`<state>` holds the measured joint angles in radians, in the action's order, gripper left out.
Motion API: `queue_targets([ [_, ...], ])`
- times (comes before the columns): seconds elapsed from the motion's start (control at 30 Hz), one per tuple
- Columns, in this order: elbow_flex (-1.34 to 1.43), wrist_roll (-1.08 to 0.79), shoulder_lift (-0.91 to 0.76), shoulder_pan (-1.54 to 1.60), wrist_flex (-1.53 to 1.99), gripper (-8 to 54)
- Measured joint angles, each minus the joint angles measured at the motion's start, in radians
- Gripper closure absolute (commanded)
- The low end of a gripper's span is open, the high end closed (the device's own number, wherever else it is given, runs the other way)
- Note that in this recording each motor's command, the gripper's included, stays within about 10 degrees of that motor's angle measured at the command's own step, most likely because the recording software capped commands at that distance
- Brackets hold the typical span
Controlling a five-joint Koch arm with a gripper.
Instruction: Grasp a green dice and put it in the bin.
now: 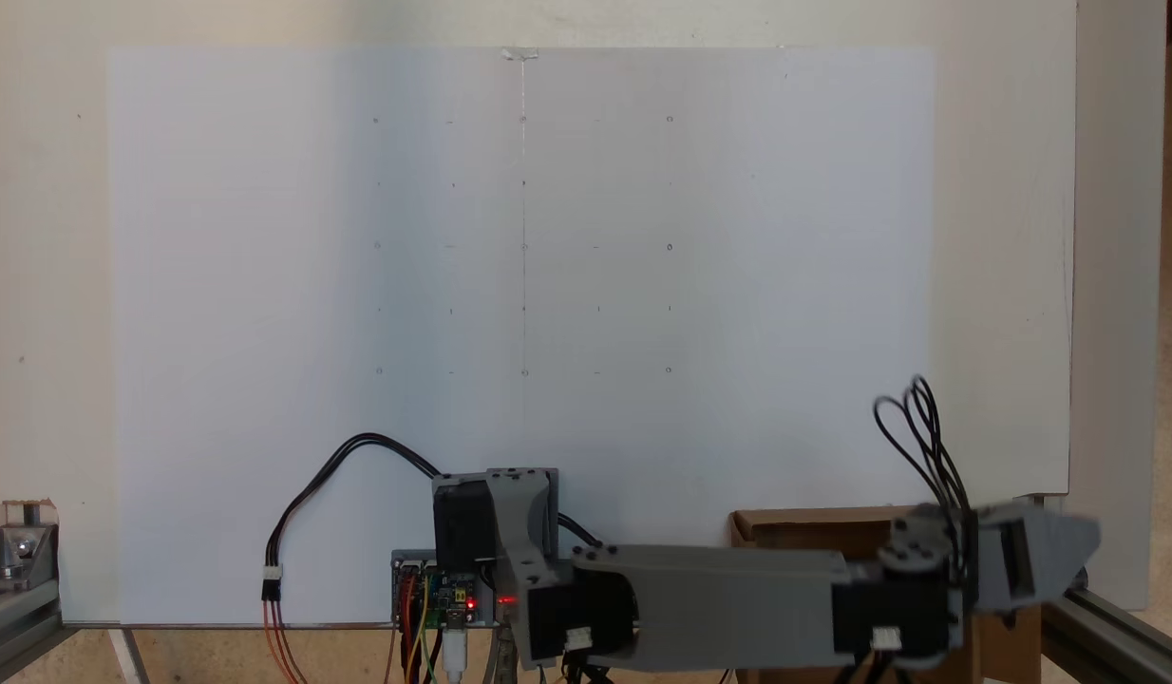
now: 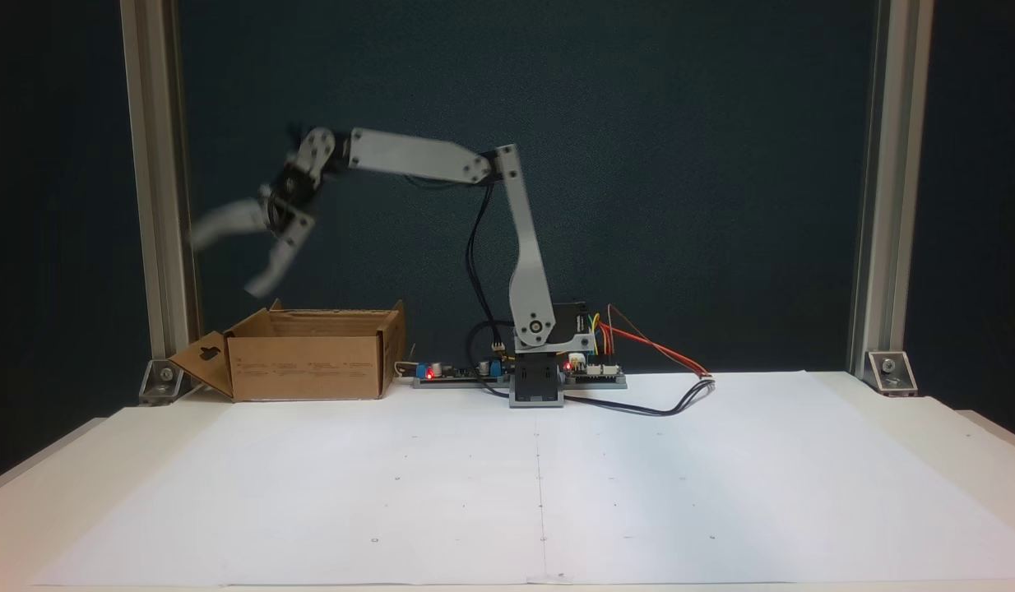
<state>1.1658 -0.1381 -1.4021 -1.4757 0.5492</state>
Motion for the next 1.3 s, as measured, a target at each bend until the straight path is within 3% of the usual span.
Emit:
queue_targets([
  [0.33,0.011,0.029,-0.198,0.696,-0.061,0.2],
  [0.7,0.407,0.035,-0.491,1.312,-0.141,0.2],
  [1.07,1.066,0.037,-0.822,1.505,-0.574,0.1],
  [1.3,1.43,0.037,-0.848,1.499,-0.874,0.7],
])
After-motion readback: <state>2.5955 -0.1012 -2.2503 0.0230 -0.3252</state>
